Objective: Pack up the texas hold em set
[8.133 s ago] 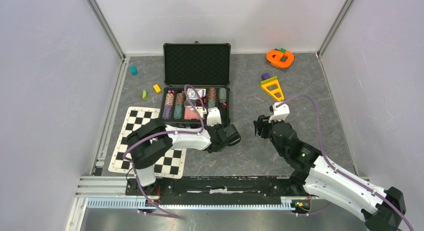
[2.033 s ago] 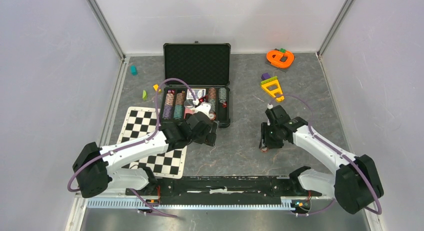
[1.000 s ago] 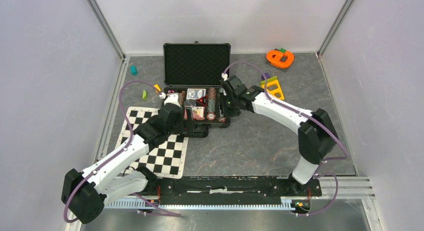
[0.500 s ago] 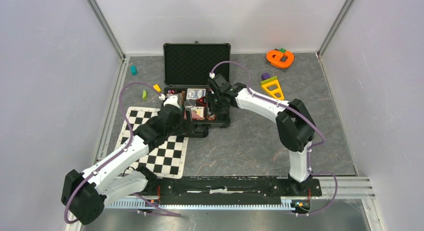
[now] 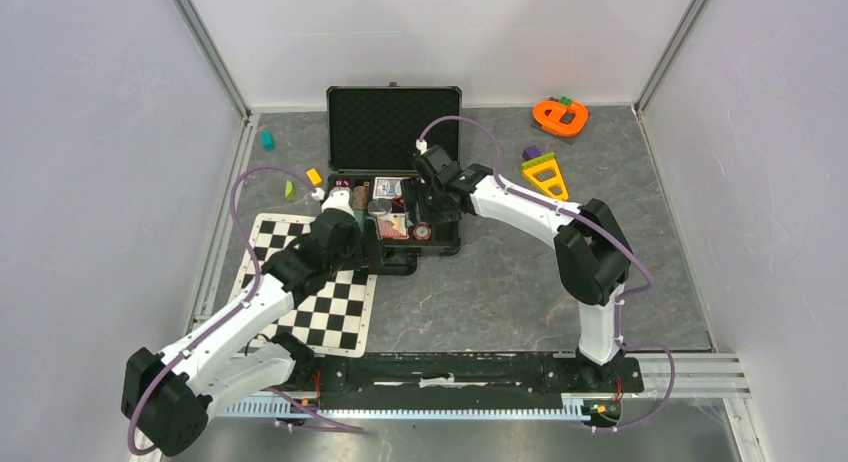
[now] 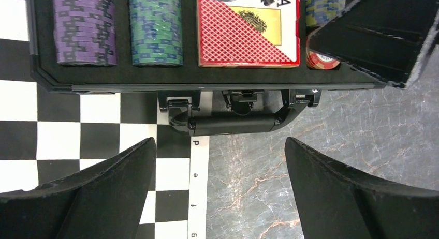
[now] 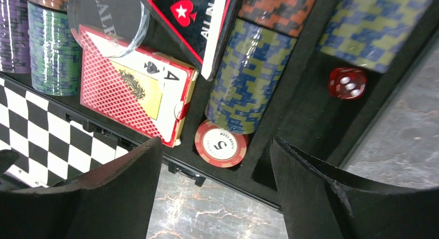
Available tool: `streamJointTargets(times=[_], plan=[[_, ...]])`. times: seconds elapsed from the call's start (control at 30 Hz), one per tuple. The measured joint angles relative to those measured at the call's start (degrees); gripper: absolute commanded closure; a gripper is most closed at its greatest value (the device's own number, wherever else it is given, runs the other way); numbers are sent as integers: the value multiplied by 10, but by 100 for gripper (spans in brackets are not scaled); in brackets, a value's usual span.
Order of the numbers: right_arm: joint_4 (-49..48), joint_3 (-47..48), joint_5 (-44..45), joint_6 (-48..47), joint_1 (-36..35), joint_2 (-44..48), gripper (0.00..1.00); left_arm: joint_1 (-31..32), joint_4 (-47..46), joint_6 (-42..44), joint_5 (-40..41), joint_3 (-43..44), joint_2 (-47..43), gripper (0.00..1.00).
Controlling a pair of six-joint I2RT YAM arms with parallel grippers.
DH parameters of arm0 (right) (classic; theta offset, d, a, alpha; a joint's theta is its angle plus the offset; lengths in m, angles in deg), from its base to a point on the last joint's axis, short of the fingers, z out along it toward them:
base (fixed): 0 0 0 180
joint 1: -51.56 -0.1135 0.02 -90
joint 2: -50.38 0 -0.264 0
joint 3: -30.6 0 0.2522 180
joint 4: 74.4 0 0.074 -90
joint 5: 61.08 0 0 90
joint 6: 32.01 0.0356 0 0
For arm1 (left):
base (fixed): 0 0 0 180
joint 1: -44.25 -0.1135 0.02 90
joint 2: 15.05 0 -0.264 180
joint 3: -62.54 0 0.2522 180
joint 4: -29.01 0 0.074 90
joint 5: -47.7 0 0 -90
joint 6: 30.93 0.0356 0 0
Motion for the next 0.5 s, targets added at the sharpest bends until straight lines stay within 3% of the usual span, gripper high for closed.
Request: streamJointTargets(times=[0.2, 0.33, 0.4, 0.5], plan=[[-32, -18, 14, -40, 22, 53, 18, -36, -3, 0, 2, 0, -26, 0], [-101, -64, -7, -56, 87, 122, 20, -94, -16, -1, -7, 0, -35, 0], [-141, -90, -18, -59, 139, 148, 24, -123, -22, -5, -10, 0, -38, 0], [-187, -100, -26, -61, 213, 152, 37, -164, -29, -16, -10, 0, -56, 0]])
